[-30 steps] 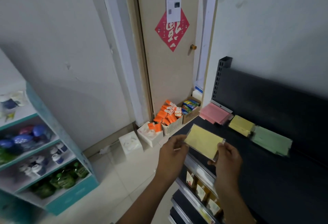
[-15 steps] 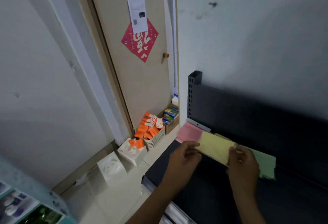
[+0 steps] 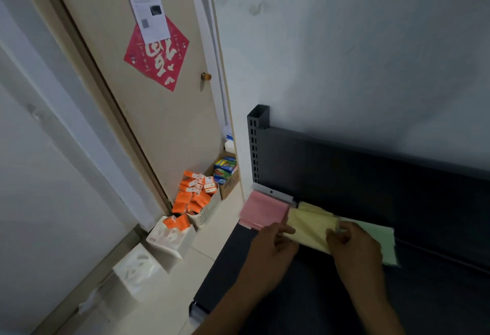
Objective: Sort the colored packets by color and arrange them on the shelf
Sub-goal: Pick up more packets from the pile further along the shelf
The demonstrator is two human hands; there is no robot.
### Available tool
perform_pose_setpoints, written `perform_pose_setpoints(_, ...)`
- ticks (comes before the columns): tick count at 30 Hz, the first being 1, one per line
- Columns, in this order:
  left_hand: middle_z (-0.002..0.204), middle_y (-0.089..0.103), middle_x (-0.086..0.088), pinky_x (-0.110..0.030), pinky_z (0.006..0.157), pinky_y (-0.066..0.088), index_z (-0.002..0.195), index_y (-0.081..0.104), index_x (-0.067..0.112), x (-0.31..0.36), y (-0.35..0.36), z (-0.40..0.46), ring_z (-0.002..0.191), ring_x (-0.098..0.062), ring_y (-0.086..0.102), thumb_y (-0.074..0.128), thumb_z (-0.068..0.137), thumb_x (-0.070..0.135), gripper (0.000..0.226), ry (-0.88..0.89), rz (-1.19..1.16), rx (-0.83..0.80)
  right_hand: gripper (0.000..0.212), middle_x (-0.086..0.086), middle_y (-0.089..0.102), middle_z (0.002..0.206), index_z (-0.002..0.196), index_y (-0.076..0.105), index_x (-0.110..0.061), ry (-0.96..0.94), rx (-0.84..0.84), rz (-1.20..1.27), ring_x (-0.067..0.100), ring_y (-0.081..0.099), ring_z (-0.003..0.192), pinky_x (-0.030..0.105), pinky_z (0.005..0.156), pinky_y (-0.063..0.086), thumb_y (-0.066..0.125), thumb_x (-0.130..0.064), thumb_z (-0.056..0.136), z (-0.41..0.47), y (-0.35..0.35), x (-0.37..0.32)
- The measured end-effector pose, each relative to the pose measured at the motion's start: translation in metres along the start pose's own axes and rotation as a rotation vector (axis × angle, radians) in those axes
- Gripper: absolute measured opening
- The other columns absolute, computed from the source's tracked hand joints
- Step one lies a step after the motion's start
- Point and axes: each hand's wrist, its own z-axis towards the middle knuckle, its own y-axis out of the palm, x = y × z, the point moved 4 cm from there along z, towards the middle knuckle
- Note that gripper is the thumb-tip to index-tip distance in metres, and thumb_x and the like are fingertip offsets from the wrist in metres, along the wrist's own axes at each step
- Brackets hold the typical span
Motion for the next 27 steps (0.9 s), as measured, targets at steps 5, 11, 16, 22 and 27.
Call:
perform_pose_setpoints(5,0.115,0.059,0.007,-0.004,0.077,0.043,0.103,0.065,0.033,-0.020,-0.006,-0.016,0.100,0.002,0.061,0.068,0.091,0.026,0.014,-0.011,0.080,-0.134,0.026,0.005,0.068,0.101,0.116,0.067,-0.015,0.088,-0.075,-0.085,0.021,0.058,0.088,0.028,0.076,0.039,0.070,-0.024,0.093,-0.036,0.009,0.014)
perform_pose_setpoints(11,0.115,0.054,0.014,-0.008,0.085,0.045,0.104,0.063,0.038,-0.029,-0.011,-0.016,0.101,0.004,0.059,0.065,0.087,0.039,0.017,0.009,0.159,-0.239,0.043,0.007,0.067,0.115,0.133,0.059,-0.015,0.176,-0.062,-0.134,0.025,0.063,0.103,0.024,0.081,0.037,0.070,-0.024,0.092,-0.060,0.023,0.015)
perform_pose_setpoints(16,0.120,0.056,0.014,-0.011,0.088,0.046,0.115,0.063,0.038,-0.026,-0.011,-0.010,0.106,0.002,0.059,0.063,0.086,0.043,0.029,0.015,0.181,-0.338,0.045,0.000,0.055,0.097,0.134,0.059,-0.009,0.161,0.050,-0.090,0.014,0.051,0.083,0.026,0.078,0.040,0.071,-0.014,0.091,-0.066,0.019,0.009)
perform_pose_setpoints(22,0.124,0.051,0.017,-0.009,0.084,0.041,0.128,0.057,0.038,-0.024,-0.022,-0.016,0.107,0.005,0.054,0.064,0.090,0.039,0.039,0.050,0.141,-0.364,0.029,0.010,0.068,0.103,0.120,0.066,-0.009,0.120,0.120,-0.122,0.013,0.049,0.083,0.027,0.076,0.038,0.071,-0.011,0.091,-0.077,0.018,0.004)
perform_pose_setpoints(27,0.111,0.052,0.014,-0.013,0.085,0.045,0.114,0.058,0.037,-0.018,-0.033,-0.023,0.099,0.003,0.055,0.065,0.091,0.032,0.024,0.158,0.089,-0.299,0.032,0.016,0.068,0.116,0.124,0.066,-0.008,0.141,0.193,-0.172,0.031,0.062,0.104,0.034,0.087,0.046,0.069,-0.017,0.093,-0.091,0.014,0.013)
